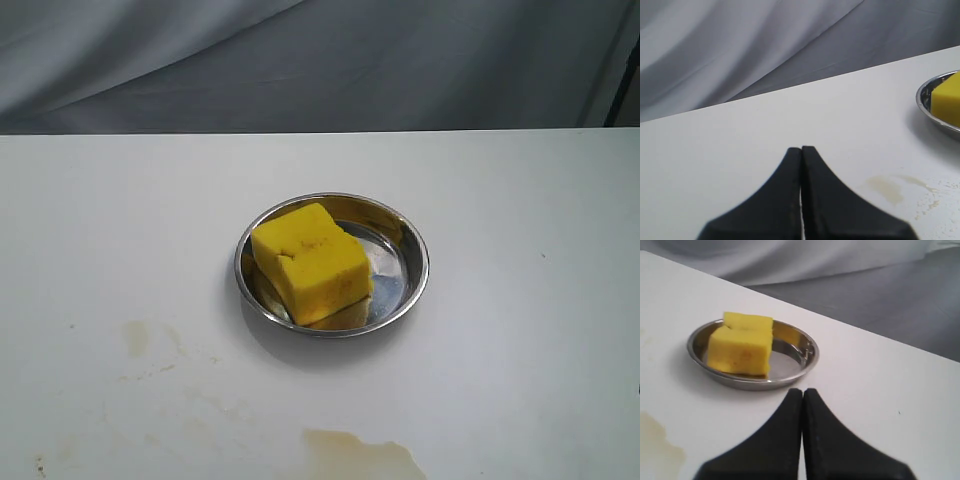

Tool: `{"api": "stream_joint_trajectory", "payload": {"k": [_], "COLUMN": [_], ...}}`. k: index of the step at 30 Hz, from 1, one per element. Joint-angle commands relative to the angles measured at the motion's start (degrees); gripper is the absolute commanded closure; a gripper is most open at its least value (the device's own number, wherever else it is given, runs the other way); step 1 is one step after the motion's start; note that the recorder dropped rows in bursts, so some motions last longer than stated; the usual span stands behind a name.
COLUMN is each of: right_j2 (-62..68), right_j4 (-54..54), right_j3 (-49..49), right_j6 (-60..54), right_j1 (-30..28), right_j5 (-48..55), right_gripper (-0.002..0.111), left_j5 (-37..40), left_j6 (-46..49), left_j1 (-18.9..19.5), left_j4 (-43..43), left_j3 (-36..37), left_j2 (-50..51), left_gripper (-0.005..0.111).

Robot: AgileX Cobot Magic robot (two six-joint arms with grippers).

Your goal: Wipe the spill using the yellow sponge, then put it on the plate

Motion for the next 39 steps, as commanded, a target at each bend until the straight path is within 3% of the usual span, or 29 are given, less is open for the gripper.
{"api": "stream_joint_trajectory", "payload": {"k": [1, 7, 16, 29, 39], "right_j2": [-0.3, -0.3, -0.3, -0.3, -0.3], "right_j4": [0.46, 1.08, 2.11, 2.11, 2.11], "right_j3": [0.21, 0.21, 0.21, 0.21, 0.21], "right_j6": [1.52, 1.52, 1.65, 1.65, 1.65], "right_j1": [-7.19, -17.57, -26.64, -31.78, -31.78], "right_j5": [2.43, 2.43, 2.43, 2.43, 2.43], "right_gripper": [0.108, 0.108, 0.108, 0.108, 0.108], "left_j5": [-0.6, -0.6, -0.6, -0.6, -0.6], "left_j6": [-0.33, -0.33, -0.33, -0.33, -0.33], "left_j1": [-0.31, -0.31, -0.31, -0.31, -0.31], "left_j4": [-0.06, -0.06, -0.06, -0.06, -0.06], "left_j3": [-0.42, -0.42, -0.42, -0.42, -0.42], "left_j2": [-0.28, -0.28, -0.28, -0.28, -0.28], "left_gripper": [0.107, 0.107, 0.107, 0.107, 0.107]}}
